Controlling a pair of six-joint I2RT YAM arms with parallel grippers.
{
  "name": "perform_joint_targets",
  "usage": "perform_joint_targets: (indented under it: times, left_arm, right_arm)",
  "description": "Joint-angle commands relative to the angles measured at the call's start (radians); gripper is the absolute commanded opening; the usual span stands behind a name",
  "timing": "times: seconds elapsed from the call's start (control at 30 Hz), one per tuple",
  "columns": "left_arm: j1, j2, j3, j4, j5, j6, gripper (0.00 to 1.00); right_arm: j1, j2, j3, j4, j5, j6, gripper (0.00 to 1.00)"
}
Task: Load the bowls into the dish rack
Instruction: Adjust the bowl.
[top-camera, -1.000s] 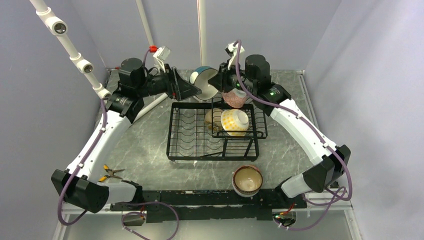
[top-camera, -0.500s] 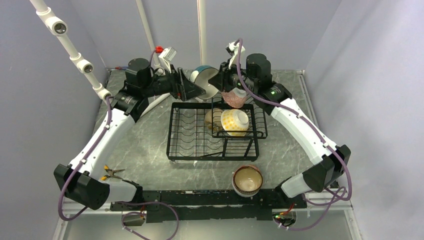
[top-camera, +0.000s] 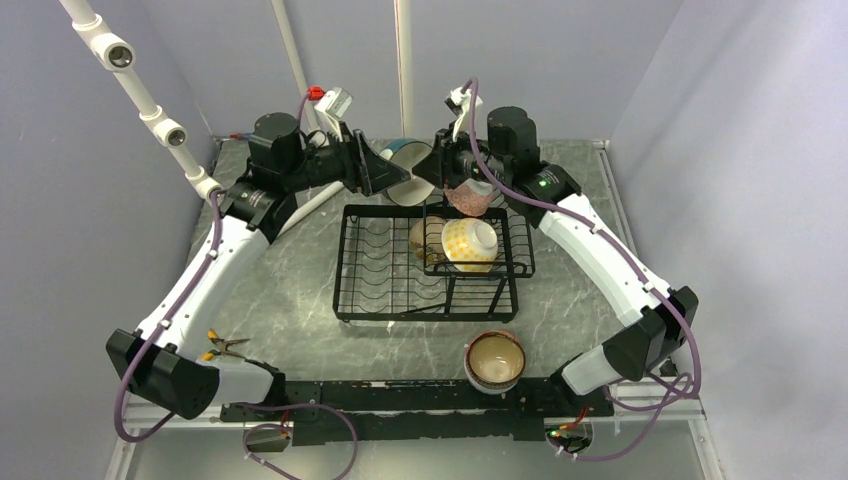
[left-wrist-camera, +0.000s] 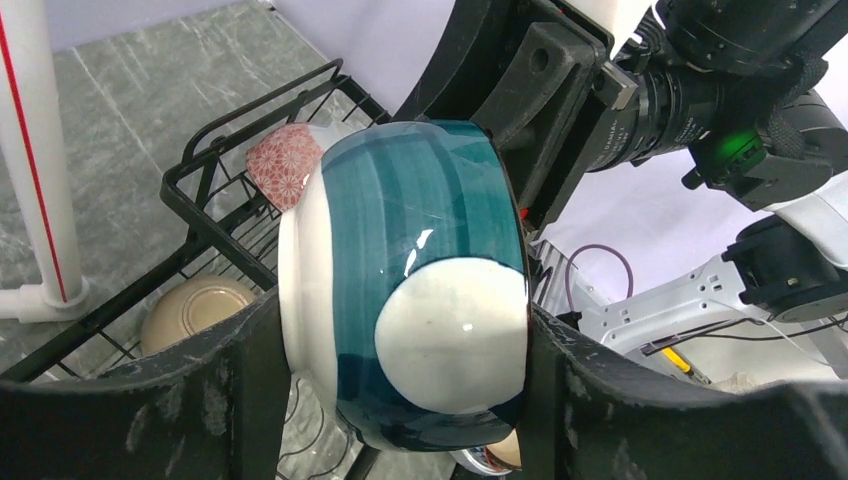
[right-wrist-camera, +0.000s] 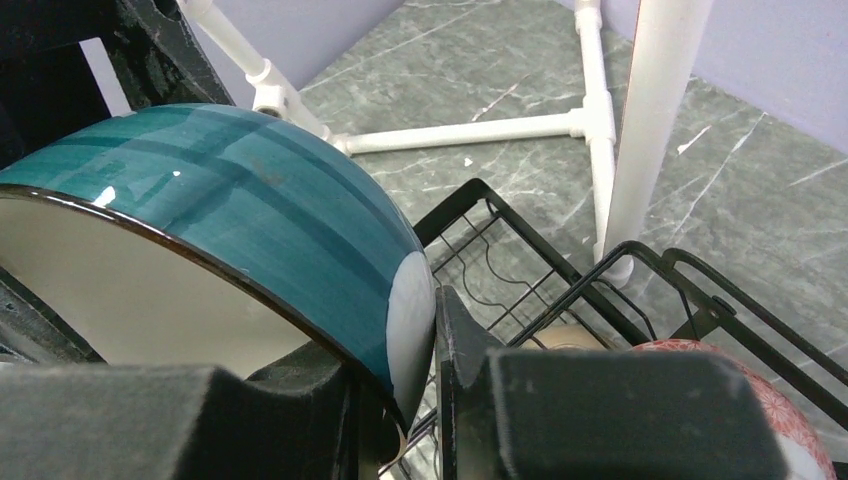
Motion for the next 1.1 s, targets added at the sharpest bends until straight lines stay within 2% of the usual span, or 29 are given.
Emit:
perform_joint_targets:
  times: [0.0, 0.07, 0.13, 0.23, 0.43, 0.5, 0.6, 0.7, 0.8, 0.97, 1.0, 1.07]
  left_arm:
    - [-0.001, -0.003, 0.057, 0.018, 0.041, -0.001, 0.50]
    - [-0.001, -0.002, 0.068, -0.025, 0.040, 0.015, 0.71]
    - [-0.001, -0.004, 0.090, -0.101, 0.011, 0.053, 0.83]
    - [-0.001, -0.010, 0.111, -0.178, -0.011, 0.076, 0.86]
    - [-0.002, 0.002, 0.092, -0.151, 0.034, 0.027, 0.84]
    - [-0.005, 0.006, 0.098, -0.172, 0.014, 0.046, 0.93]
    - [-0.013, 0.009, 0.096, -0.188, 0.004, 0.082, 0.93]
    - [-0.018, 0.018, 0.097, -0.197, 0.002, 0.087, 0.86]
    - [-0.020, 0.023, 0.108, -0.208, 0.001, 0.096, 0.75]
    - [-0.020, -0.004, 0.063, -0.121, 0.002, 0.073, 0.36]
    - [-0.020, -0.008, 0.058, -0.116, -0.011, 0.071, 0.29]
    - [-0.020, -0.014, 0.050, -0.122, -0.040, 0.072, 0.07]
  right_arm:
    - [0.006, -0.018, 0.075, 0.060, -0.031, 0.008, 0.00]
    - [0.006, -0.021, 0.080, 0.053, -0.019, 0.005, 0.00]
    - [0.006, -0.027, 0.078, 0.055, -0.006, 0.001, 0.00]
    - [0.006, -0.031, 0.076, 0.051, 0.001, -0.003, 0.00]
    - [0.006, -0.030, 0.063, 0.071, -0.011, 0.008, 0.00]
    - [0.006, -0.032, 0.060, 0.077, -0.015, 0.013, 0.00]
    - [0.007, -0.031, 0.065, 0.075, -0.022, 0.013, 0.00]
    - [0.006, -0.028, 0.066, 0.068, -0.019, 0.010, 0.00]
    - [0.006, -0.028, 0.064, 0.067, -0.020, 0.009, 0.00]
    - [0.006, -0.034, 0.051, 0.078, -0.019, 0.012, 0.00]
    - [0.007, -0.036, 0.048, 0.083, -0.020, 0.012, 0.06]
    - [0.005, -0.043, 0.033, 0.092, -0.024, 0.009, 0.22]
